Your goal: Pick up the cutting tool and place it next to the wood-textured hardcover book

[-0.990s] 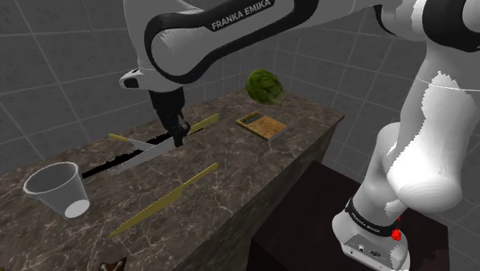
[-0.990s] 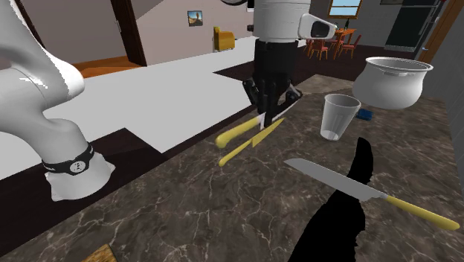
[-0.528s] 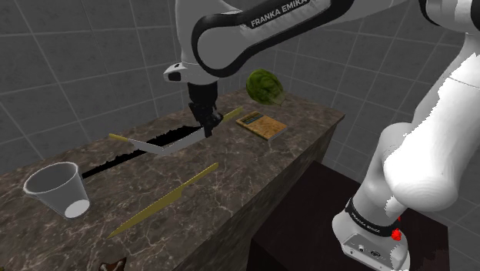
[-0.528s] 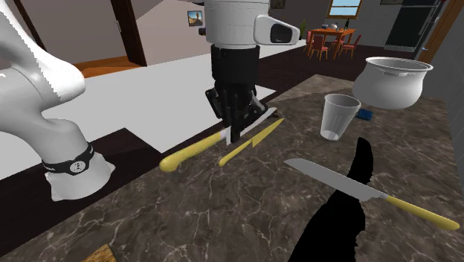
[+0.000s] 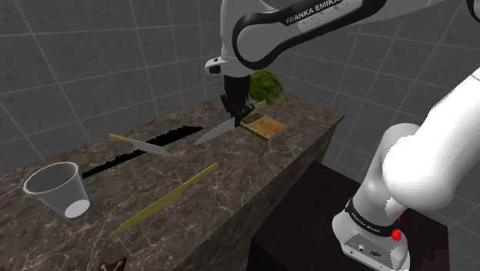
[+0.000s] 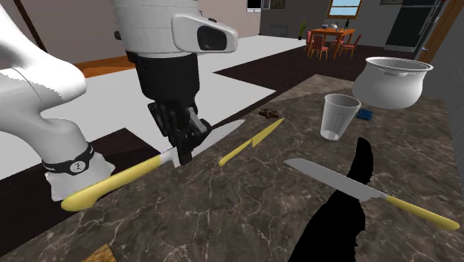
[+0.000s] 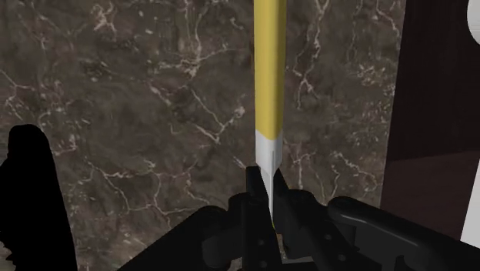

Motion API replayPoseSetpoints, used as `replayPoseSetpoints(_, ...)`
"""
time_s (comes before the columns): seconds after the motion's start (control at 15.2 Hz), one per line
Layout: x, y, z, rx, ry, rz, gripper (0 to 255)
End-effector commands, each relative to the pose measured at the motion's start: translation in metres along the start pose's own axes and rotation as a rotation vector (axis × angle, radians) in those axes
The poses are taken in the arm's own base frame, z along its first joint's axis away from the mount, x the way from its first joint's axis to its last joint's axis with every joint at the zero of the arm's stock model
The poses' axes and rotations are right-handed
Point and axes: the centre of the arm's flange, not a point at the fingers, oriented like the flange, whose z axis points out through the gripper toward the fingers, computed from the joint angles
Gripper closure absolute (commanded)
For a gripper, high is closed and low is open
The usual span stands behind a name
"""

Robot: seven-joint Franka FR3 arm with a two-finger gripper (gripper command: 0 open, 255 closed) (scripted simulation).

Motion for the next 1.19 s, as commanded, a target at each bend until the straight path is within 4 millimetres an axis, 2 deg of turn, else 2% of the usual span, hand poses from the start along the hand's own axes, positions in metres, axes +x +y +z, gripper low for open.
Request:
replayPoseSetpoints(0.0,-0.025,-0.005,0.003,0.000,0.001,-0.002,255)
replayPoseSetpoints(1.12,-0.245,-0.049,0.007,0.000,0.001,-0.002,255)
